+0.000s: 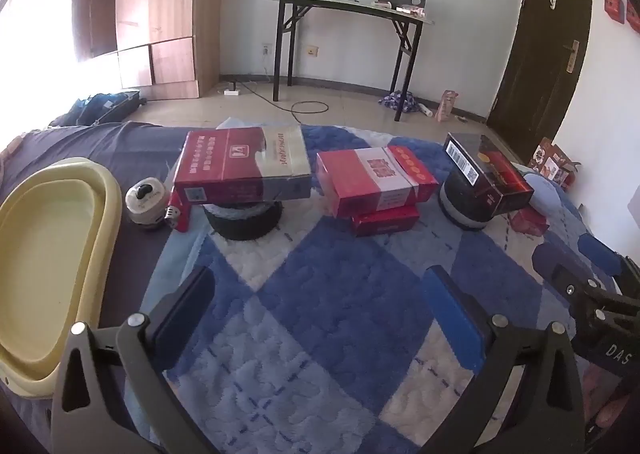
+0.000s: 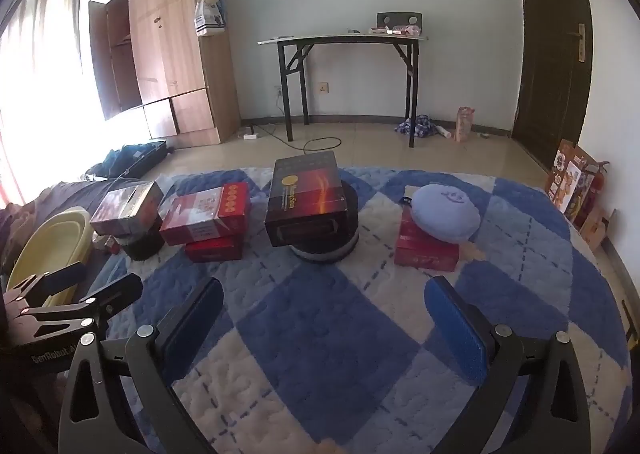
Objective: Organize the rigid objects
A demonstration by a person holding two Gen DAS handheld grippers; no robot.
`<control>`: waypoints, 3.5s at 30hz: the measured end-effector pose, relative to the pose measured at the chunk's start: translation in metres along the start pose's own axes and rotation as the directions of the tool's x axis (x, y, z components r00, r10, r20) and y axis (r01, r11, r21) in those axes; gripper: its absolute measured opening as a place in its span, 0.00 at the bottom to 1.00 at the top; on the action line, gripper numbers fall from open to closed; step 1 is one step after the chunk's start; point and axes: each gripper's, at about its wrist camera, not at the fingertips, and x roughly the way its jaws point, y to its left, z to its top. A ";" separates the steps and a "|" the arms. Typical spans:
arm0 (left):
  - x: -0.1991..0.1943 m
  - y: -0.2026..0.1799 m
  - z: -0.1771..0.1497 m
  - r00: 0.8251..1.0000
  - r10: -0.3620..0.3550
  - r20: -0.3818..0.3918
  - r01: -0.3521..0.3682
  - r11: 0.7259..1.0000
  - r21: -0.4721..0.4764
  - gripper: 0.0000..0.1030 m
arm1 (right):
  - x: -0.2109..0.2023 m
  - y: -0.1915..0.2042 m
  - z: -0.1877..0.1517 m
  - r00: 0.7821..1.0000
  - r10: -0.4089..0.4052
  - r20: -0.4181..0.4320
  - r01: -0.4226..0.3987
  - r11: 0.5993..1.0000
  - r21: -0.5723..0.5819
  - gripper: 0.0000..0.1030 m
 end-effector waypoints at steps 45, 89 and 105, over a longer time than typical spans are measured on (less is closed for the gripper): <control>-0.006 -0.008 -0.001 0.997 -0.076 -0.009 0.076 0.997 0.031 1.00 | 0.000 0.008 -0.001 0.999 -0.035 0.002 0.035 0.999 -0.026 1.00; -0.016 -0.022 0.001 0.998 -0.044 0.042 0.039 0.994 0.099 1.00 | 0.006 0.006 -0.001 0.998 -0.056 -0.014 0.056 0.998 0.006 1.00; -0.014 -0.023 -0.001 0.999 -0.039 0.038 0.035 0.995 0.094 1.00 | 0.005 0.004 -0.001 0.998 -0.055 -0.014 0.056 0.998 0.003 1.00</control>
